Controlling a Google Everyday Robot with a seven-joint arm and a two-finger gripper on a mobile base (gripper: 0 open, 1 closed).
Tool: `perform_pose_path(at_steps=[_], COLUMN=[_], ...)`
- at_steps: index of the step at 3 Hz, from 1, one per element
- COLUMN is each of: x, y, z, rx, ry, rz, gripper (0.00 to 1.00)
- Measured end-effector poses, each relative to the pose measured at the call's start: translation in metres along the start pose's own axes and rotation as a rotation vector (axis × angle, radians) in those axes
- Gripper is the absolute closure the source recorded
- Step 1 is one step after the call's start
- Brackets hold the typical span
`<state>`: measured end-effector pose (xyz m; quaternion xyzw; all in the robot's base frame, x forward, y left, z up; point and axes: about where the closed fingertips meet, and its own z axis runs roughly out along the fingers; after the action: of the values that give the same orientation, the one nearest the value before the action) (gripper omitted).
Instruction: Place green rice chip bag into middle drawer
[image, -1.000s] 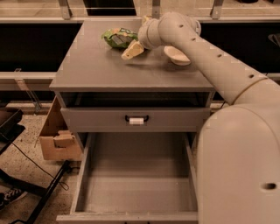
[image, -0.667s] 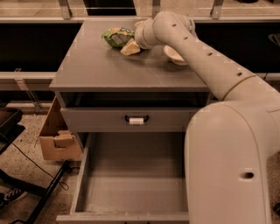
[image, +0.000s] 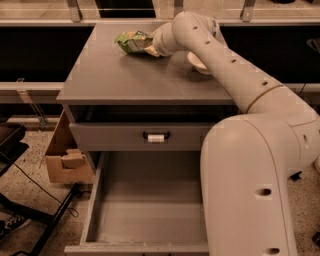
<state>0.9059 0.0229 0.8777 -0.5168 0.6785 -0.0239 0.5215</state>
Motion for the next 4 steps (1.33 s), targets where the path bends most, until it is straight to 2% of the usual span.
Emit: perform_pose_path(at_steps=[1, 2, 3, 4], x=[0.000, -0.002, -0.024, -0.056], y=[0.000, -0.002, -0.021, -0.046], z=[0.000, -0.003, -0.035, -0.085], rx=[0.000, 0.000, 0.003, 0.028], ry=[0.000, -0.001, -0.010, -0.026], rz=[0.000, -0.006, -0.074, -0.147], gripper=[1.00, 1.00, 1.00, 1.00])
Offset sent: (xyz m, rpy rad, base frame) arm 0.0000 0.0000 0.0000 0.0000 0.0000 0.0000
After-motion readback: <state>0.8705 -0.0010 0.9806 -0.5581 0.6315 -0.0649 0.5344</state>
